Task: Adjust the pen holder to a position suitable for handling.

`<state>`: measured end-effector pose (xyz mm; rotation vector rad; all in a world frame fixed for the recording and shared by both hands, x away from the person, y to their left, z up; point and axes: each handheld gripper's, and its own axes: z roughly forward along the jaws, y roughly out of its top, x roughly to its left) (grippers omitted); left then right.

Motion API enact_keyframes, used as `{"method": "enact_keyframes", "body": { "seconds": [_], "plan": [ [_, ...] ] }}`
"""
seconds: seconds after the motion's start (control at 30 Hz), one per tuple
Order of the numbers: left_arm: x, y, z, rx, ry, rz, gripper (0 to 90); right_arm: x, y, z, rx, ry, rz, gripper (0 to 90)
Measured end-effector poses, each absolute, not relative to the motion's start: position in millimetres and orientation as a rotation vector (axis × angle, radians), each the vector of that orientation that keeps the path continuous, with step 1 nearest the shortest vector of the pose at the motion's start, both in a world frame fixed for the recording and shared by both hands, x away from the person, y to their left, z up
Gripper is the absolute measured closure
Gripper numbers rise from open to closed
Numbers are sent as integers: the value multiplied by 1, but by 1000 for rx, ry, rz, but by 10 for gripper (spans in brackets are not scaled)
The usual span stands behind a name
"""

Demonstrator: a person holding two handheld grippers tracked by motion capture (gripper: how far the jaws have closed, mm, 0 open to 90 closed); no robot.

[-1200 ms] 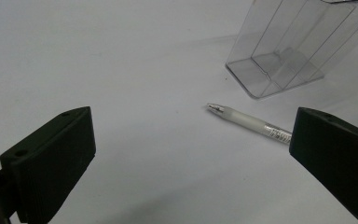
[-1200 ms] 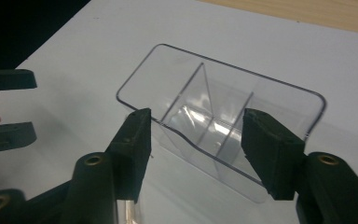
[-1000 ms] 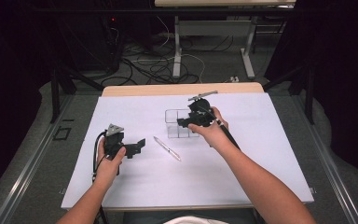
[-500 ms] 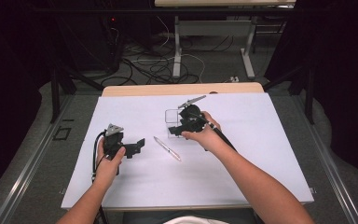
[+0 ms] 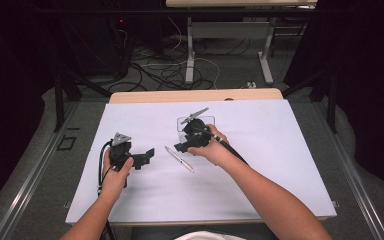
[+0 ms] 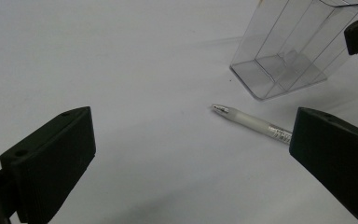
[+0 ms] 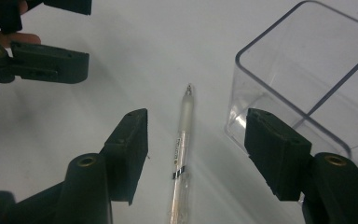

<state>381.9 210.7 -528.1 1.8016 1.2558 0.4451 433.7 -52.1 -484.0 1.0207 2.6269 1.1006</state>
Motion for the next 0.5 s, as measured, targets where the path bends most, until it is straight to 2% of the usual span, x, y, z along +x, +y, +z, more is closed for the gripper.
{"method": "enact_keyframes", "body": {
  "seconds": [0.5],
  "plan": [
    [382, 211, -528, 1802, 1255, 446, 3, 431, -38, -503, 919, 2718, 1021, 388]
  ]
}}
